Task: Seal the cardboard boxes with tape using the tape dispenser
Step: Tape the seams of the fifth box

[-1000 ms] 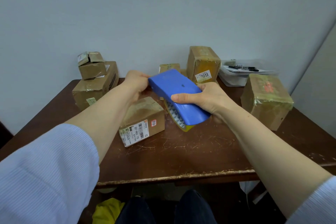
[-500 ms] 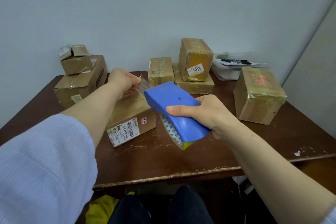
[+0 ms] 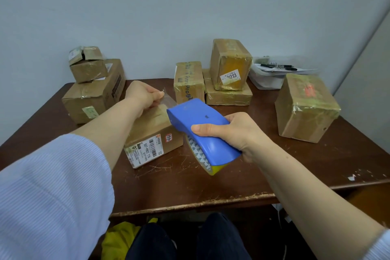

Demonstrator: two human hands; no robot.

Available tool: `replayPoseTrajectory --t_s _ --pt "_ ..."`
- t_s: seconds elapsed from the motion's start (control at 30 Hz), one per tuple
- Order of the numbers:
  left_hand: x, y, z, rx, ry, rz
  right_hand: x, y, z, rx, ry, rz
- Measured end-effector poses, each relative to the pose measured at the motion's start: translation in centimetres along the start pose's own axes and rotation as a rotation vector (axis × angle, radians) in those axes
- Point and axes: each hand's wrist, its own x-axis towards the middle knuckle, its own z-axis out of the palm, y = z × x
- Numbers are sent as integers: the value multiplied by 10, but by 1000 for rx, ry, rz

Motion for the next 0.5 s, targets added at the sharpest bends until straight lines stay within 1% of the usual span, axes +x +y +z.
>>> replayPoseTrajectory --t_s 0.13,0.23,0.37,0.43,0.5 --pt "4 -7 2 96 23 13 2 4 2 -17 -1 14" --pt "3 -7 4 225 36 53 3 5 2 -21 -5 14" --pt "1 -3 4 396 14 82 4 7 2 -20 -10 12" --pt "3 -2 3 504 -18 66 4 7 2 -11 -15 15" --pt "4 -3 1 521 -39 8 4 8 2 -7 -17 11"
